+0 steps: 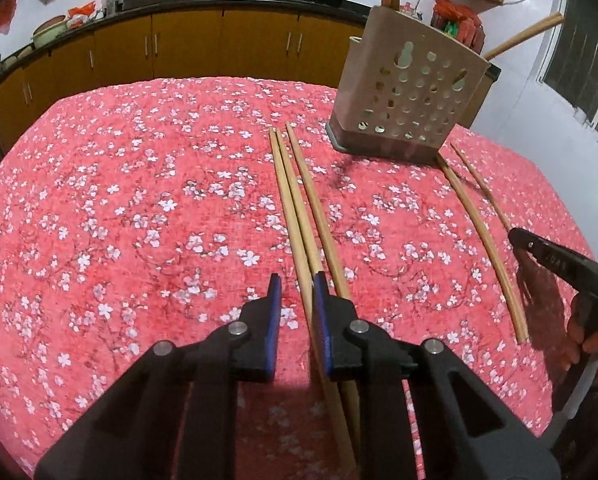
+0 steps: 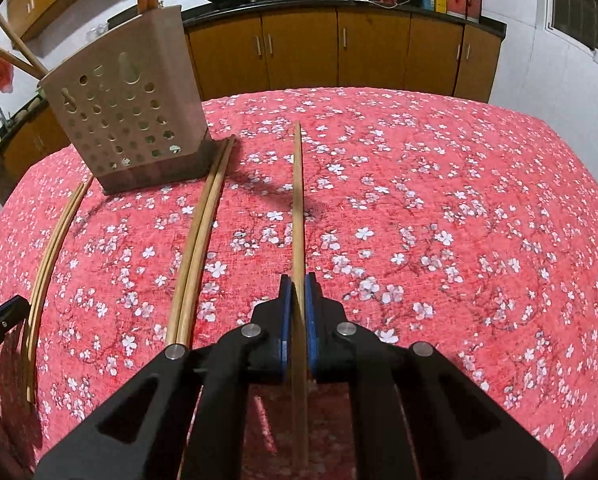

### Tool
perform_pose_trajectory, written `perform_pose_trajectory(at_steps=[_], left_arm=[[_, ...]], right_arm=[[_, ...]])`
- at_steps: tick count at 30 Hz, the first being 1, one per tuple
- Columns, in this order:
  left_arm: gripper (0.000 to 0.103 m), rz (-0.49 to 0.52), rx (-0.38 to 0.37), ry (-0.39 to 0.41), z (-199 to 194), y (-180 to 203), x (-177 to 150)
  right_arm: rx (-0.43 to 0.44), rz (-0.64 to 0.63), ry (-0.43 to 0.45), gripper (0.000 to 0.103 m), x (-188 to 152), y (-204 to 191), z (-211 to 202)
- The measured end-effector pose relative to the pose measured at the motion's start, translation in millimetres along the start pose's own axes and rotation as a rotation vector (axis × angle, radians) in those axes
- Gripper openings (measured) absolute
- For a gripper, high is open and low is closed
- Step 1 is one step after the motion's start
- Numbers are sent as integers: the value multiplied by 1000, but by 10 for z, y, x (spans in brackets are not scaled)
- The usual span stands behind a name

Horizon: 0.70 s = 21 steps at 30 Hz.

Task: Organize utensils
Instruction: 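Move both open tools back down to the remaining chopsticks, then close the left tool on a chopstick while the right tool grasps another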

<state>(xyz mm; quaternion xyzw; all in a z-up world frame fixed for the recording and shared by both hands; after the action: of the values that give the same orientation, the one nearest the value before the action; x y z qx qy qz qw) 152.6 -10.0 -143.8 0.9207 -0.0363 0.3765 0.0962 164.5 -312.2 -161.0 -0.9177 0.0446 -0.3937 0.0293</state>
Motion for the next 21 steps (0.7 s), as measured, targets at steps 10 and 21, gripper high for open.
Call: perform_pose_trajectory(at_steps=[10,21], left_arm=[[11,42,67,-9,119,34,24],[8,6,148,2,315,-320,282]], right_arm=[[12,-33,-6,8,-48,-102,-29],[10,-34,-1,8,-8,-104,-10]])
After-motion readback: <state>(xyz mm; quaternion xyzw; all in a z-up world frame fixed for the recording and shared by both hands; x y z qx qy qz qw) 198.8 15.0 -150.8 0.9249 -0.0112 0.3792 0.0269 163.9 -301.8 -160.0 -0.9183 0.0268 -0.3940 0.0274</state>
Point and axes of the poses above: each gripper's, at about its wrist camera, not at the fingertips, and z roughly the way its jaws point, y to its right, x to its top, the point moved 6 cm from there along z, roughly the way its jaws point, and after that the axes turned 6 degrees about y, right-handed, at the moved point
